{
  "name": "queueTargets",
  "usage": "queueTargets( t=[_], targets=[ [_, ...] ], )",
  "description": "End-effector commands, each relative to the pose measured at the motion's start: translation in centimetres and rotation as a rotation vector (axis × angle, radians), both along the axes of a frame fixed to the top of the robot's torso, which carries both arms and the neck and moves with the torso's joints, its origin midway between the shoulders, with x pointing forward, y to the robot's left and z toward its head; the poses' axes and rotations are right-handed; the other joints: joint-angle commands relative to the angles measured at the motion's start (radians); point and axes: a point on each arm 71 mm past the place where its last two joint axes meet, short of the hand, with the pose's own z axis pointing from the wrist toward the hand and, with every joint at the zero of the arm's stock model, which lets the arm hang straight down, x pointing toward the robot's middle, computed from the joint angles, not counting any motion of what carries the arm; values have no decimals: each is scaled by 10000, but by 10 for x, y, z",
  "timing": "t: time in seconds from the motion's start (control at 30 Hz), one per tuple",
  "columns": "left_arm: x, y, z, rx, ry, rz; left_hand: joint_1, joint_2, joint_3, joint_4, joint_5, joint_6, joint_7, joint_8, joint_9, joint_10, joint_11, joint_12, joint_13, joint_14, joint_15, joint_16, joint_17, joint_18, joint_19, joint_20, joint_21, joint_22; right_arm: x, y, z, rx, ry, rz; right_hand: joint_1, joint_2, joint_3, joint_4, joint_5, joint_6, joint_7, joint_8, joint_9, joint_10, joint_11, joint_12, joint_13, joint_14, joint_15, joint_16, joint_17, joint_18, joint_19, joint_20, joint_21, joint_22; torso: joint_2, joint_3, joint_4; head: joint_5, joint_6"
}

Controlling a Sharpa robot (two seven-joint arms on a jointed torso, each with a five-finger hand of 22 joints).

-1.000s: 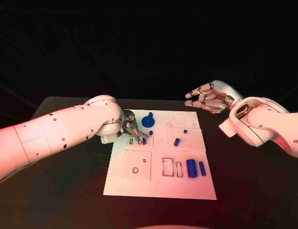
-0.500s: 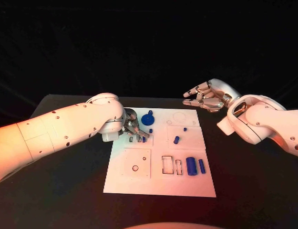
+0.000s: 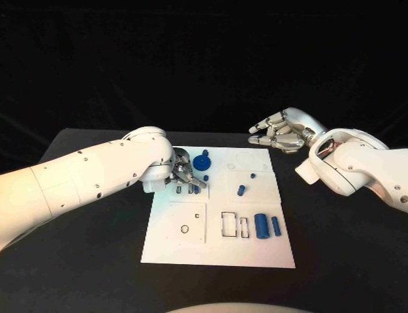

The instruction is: Assemble the parts on the task board

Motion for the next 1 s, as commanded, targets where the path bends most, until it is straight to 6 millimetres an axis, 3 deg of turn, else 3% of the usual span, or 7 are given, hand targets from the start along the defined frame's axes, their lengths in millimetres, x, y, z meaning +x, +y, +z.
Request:
queueTargets(
  t=[0.03,0.4,0.6,0.73,0.9,1.0],
  targets=[
    [0,-1,-1,100,194,-146,58,76,-57,-15,-13,-65,-5,81,35,53,-47,56,30,1052,-96,24,2634,-146,314,-65,71,352,0,1,-1,-145,100,148,-32,70,-10,74,40,-44,47,-43,-9,-82,-14,-71,-41,420,97,-59,-22,101,-76,20,-63,-32,1,2,3,-22,-34],
    [0,-3,-2,155,276,-226,141,105,-59,-27,-12,-82,-15,141,118,71,-55,84,63,1052,-103,24,2634,-147,316,-71,80,369,0,2,-2,-169,139,180,-32,70,-10,74,40,-44,47,-43,-9,-82,-14,-71,-41,420,97,-59,-22,101,-76,20,-63,-32,-3,7,5,-28,-68],
    [0,-5,-2,118,241,-219,426,256,46,-101,-4,-156,-27,235,279,75,-68,93,80,1052,-115,24,2634,-147,312,-83,85,387,0,2,-3,-182,169,209,-37,84,-14,92,46,-40,47,-40,-8,-99,-15,-104,-75,413,96,-83,-52,105,-87,20,-80,-59,-7,8,12,-33,-83],
    [0,-5,-2,72,197,-178,1431,635,691,-636,28,-311,-96,286,434,50,-134,66,79,1052,-169,24,2634,-144,304,-123,82,398,1,3,-4,-199,214,244,-37,84,-14,92,46,-40,47,-40,-8,-99,-15,-104,-75,413,96,-83,-52,105,-87,20,-80,-59,-5,8,19,-35,-102],
    [0,-5,-1,24,106,-108,2309,786,1451,-1138,70,-509,-155,211,493,-18,-196,-20,48,1052,-229,24,2634,-141,293,-182,74,402,1,4,-6,-231,286,287,-39,94,-15,101,50,-39,46,-39,-8,-99,-15,-108,-82,412,96,-92,-60,105,-86,20,-82,-58,-10,10,10,-24,-109],
    [0,-4,-1,-29,109,-74,2785,762,2095,-1426,102,-632,-142,137,516,-69,-199,-105,14,1052,-244,24,2634,-139,283,-212,62,398,1,4,-6,-247,323,307,-36,101,-13,105,53,-36,45,-37,-7,-94,-16,-101,-79,411,96,-96,-64,106,-89,20,-87,-66,-8,10,7,-22,-121]
  ],
)
